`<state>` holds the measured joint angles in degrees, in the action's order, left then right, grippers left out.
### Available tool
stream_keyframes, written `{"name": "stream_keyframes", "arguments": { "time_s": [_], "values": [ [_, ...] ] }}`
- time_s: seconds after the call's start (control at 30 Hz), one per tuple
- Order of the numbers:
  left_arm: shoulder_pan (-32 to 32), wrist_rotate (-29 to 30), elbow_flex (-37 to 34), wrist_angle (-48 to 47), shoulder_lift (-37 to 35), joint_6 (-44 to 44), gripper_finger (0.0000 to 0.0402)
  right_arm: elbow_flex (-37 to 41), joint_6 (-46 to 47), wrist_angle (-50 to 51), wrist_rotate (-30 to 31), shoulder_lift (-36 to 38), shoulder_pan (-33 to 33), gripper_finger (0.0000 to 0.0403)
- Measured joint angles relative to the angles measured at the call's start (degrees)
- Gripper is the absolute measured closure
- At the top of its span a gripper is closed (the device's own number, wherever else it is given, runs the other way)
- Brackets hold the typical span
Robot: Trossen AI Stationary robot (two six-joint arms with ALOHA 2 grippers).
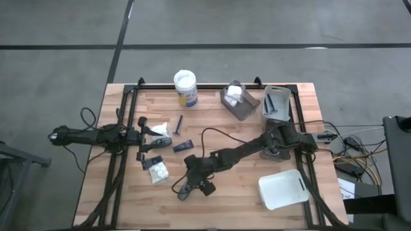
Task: Pick & Place Travel size toiletries
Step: Put the bottom gray deodorant into the bottom black bin
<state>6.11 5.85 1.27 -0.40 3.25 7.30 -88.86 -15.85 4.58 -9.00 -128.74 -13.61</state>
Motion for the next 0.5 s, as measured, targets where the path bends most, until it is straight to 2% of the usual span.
{"name": "stream_keyframes", "arguments": {
  "time_s": [0.2,0.33,0.5],
  "values": [
    [0.00,-0.02,-0.01,-0.02,0.01,-0.01,0.0209,0.29,0.68,8.53,-0.06,2.88,0.02,0.0091],
    [0.00,-0.02,-0.01,0.00,0.00,-0.01,0.0209,1.39,1.32,12.83,-0.08,5.14,0.05,0.0105],
    [0.04,-0.11,-0.01,-0.02,0.09,-0.01,0.0209,5.30,4.69,13.22,-0.15,8.82,0.44,0.0129]
  ]
}}
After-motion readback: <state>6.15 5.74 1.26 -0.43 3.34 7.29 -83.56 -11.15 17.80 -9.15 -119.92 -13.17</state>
